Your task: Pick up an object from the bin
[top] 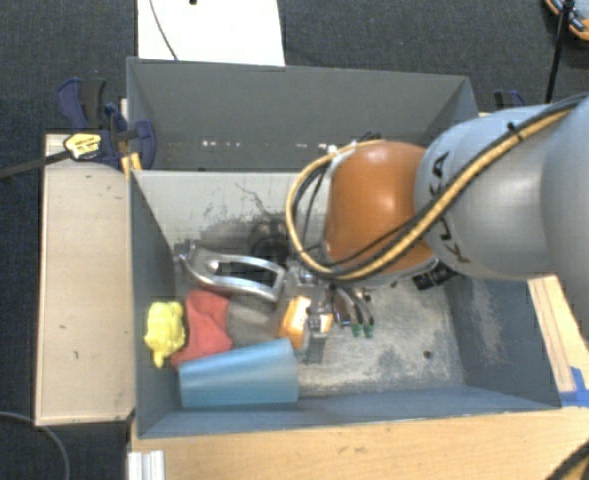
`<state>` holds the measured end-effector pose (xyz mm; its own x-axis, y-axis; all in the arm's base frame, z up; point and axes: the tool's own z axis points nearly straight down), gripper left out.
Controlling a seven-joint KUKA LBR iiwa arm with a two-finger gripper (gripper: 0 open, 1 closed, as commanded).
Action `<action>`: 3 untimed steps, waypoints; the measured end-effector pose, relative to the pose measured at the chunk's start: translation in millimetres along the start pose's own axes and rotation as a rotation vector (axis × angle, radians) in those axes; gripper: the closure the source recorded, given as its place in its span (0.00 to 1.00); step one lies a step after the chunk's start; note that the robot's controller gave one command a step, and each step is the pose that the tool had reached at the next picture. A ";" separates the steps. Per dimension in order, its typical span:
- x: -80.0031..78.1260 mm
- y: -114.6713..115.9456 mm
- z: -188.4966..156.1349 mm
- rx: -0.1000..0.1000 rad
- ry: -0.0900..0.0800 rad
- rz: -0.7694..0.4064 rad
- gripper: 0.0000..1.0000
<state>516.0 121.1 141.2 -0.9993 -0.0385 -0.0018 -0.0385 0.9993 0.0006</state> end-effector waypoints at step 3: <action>20.7 44.3 64.7 0.012 0.020 -0.057 1.00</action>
Offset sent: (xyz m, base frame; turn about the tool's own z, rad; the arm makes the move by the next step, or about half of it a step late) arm -0.0223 0.0491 -0.0712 -0.0596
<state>493.8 164.6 76.5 -0.9953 -0.0948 0.0183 -0.0950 0.9954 -0.0110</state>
